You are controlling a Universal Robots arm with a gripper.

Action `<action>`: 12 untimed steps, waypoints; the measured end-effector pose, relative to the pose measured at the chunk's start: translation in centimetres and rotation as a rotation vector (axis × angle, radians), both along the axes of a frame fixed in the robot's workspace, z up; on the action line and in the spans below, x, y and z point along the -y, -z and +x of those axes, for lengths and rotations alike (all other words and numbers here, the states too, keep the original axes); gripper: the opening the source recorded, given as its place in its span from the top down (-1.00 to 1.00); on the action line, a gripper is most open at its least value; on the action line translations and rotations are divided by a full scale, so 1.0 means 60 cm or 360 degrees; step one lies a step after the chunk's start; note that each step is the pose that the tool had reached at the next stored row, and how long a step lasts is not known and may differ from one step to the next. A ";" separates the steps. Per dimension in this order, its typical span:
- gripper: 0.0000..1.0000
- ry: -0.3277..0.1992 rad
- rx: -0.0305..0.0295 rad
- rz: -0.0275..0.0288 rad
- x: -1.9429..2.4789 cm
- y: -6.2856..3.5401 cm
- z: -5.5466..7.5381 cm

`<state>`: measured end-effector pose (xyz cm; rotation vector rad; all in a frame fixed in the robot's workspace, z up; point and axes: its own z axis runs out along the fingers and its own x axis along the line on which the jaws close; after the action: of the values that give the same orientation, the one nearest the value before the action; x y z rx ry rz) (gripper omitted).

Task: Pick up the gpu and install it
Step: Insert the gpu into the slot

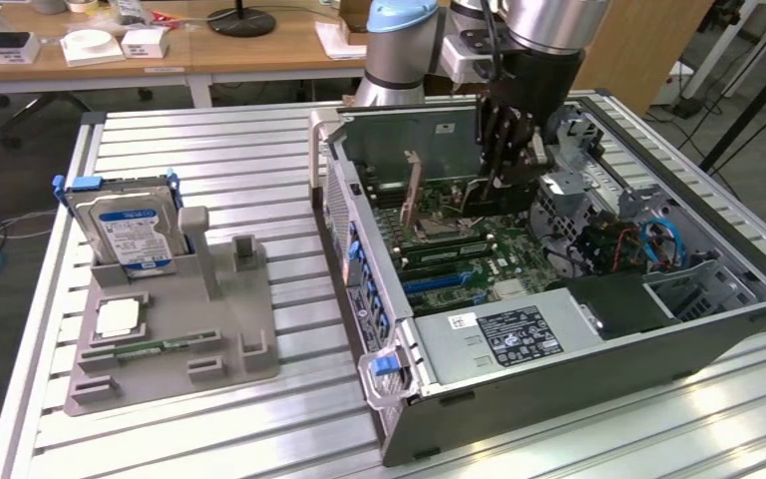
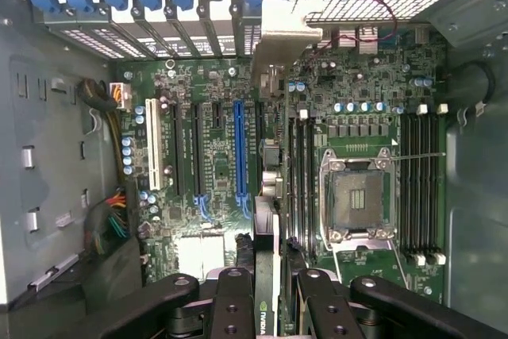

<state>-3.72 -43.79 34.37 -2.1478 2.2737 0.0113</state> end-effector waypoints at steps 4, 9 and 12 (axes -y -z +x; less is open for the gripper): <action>0.47 0.0000 0.00004 0.00008 0.0000 0.001 0.000; 0.47 0.0000 0.00008 0.00002 0.0041 0.009 -0.001; 0.47 0.0000 0.00007 0.00002 0.0089 0.013 -0.002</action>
<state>-3.83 -44.33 33.56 -2.1477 2.2734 0.0109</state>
